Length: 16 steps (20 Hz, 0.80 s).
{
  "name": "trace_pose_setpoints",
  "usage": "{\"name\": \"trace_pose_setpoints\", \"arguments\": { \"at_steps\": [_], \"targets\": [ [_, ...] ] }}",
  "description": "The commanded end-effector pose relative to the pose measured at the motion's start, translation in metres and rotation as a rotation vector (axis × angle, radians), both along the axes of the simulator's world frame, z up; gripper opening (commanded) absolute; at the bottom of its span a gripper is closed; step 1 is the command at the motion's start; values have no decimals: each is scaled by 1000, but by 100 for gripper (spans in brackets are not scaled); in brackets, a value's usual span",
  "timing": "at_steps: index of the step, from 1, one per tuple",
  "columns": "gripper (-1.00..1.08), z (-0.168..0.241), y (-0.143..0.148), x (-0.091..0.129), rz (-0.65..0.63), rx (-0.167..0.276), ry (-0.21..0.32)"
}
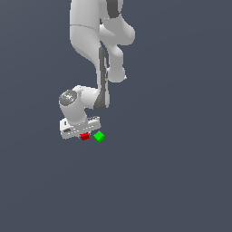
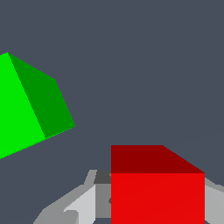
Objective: Stack the red cube on top of the green cube.
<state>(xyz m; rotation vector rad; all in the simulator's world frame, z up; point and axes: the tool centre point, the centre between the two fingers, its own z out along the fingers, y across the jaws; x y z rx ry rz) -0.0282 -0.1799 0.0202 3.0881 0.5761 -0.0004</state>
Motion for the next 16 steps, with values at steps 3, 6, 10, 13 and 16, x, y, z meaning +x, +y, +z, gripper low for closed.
{"name": "trace_pose_setpoints", "arguments": {
  "at_steps": [3,6,10,13,16],
  "targets": [
    [-100,0,0,0,1,0,0],
    [-100,3,0,0,1,0,0],
    [-100,15,1,0,1,0,0],
    [-100,30,1,-1,1,0,0],
    [-100,52,1,-1,1,0,0]
  ]
}}
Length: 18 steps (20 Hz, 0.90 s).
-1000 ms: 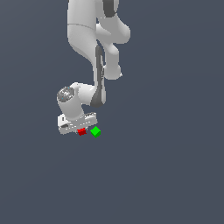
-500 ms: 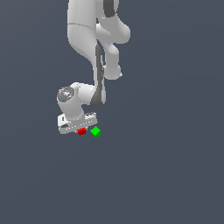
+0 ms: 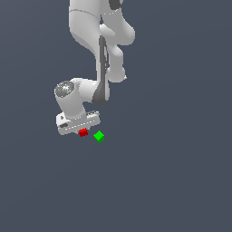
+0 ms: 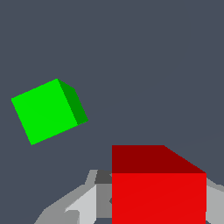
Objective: Stack the red cube on top of the green cube.
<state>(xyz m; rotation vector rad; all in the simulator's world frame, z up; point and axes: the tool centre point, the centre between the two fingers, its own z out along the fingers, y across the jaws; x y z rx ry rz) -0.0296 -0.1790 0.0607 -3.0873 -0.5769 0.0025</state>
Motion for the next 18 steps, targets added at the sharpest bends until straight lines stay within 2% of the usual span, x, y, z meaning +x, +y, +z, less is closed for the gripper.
{"name": "trace_pose_setpoints", "arguments": {
  "at_steps": [1,9,18],
  "targets": [
    [-100,19,0,0,0,-1,-2],
    [-100,56,0,1,0,-1,-2],
    [-100,51,10,2,0,-1,-3]
  ]
}}
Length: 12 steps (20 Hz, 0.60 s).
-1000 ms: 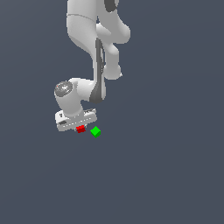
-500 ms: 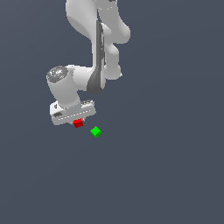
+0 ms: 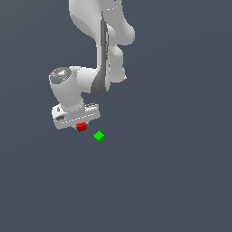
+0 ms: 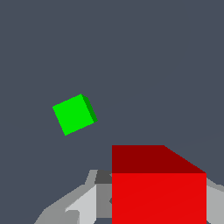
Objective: Stack the red cube on top of the green cube.
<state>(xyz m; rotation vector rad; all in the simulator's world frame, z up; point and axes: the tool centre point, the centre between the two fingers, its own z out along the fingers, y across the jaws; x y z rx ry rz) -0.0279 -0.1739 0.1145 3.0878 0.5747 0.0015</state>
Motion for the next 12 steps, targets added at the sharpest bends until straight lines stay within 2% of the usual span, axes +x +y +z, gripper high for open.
{"name": "trace_pose_setpoints", "arguments": {
  "at_steps": [1,8,12],
  "targets": [
    [-100,-6,10,1,1,0,0],
    [-100,-37,57,9,2,1,0],
    [-100,-49,75,13,1,1,1]
  ]
}}
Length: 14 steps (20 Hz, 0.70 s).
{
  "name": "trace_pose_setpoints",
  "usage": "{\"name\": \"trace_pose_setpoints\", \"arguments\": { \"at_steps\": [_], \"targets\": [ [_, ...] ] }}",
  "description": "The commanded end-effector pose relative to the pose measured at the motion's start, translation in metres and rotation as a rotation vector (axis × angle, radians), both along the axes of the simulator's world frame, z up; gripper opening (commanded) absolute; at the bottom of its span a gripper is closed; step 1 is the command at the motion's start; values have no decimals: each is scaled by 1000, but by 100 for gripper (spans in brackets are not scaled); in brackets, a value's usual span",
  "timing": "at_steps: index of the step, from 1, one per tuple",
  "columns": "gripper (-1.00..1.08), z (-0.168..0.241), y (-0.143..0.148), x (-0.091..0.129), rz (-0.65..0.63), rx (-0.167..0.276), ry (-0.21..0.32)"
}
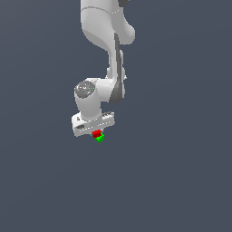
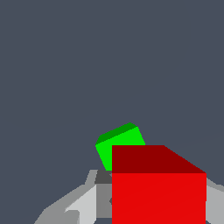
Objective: Stack the red cube on top of the green cube.
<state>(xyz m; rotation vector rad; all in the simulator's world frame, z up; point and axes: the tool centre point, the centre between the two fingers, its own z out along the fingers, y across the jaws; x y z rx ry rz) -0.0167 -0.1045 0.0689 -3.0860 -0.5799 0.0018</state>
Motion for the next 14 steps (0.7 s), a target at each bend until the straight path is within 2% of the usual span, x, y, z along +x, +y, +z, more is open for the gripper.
{"name": "trace_pose_setpoints", "arguments": {
  "at_steps": [1,4,5,14],
  "targets": [
    [-100,-5,8,2,-2,-1,-2],
    [-100,-7,10,4,-2,-1,-1],
    [100,-7,10,4,-2,-1,-1],
    [100,-7,10,4,-2,-1,-1]
  ]
}}
